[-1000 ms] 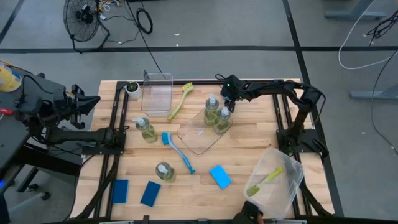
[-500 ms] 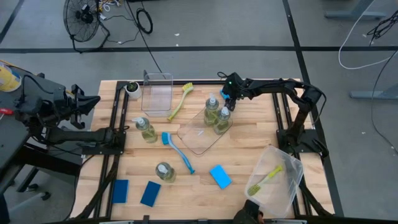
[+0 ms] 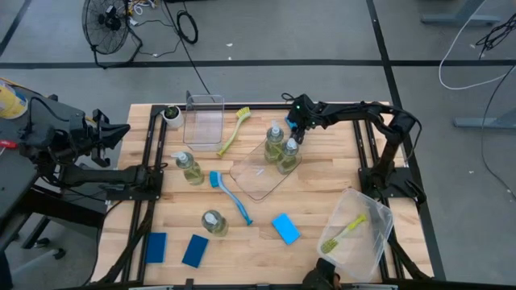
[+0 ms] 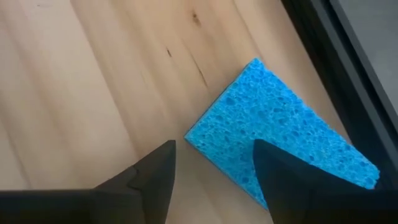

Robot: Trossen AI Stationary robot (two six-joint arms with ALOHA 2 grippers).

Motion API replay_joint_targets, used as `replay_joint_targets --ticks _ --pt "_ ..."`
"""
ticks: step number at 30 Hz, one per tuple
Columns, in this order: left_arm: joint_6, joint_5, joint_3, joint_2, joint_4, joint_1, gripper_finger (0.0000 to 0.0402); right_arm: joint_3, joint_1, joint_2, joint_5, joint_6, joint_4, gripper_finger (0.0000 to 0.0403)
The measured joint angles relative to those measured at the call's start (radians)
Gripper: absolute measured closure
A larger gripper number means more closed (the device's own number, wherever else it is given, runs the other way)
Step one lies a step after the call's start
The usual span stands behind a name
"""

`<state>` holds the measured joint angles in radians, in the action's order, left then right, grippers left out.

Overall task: Pick & Place Kitchen Sink Supplies
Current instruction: Put the blue sponge into the top transparent bin

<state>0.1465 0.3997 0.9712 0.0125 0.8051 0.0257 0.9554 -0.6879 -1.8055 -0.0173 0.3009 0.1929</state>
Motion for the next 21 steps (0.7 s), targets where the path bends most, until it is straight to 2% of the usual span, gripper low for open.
replay_joint_targets --ticks 7,11,15,21 --pt "0.004 0.000 0.000 0.000 0.000 0.000 0.0376 0.001 -0.001 -0.026 -0.029 -0.007 -0.019 0.0145" --pt "0.029 0.000 0.000 0.000 -0.001 0.000 0.0376 0.001 -0.009 -0.029 -0.024 -0.036 -0.043 0.0147" --pt "0.033 0.000 0.000 0.000 0.000 0.000 0.0376 0.001 -0.018 -0.030 -0.026 -0.034 -0.044 0.0184" --pt "0.034 0.000 0.000 0.000 -0.001 0.000 0.0376 0.023 -0.032 -0.031 -0.032 -0.023 -0.006 0.0275"
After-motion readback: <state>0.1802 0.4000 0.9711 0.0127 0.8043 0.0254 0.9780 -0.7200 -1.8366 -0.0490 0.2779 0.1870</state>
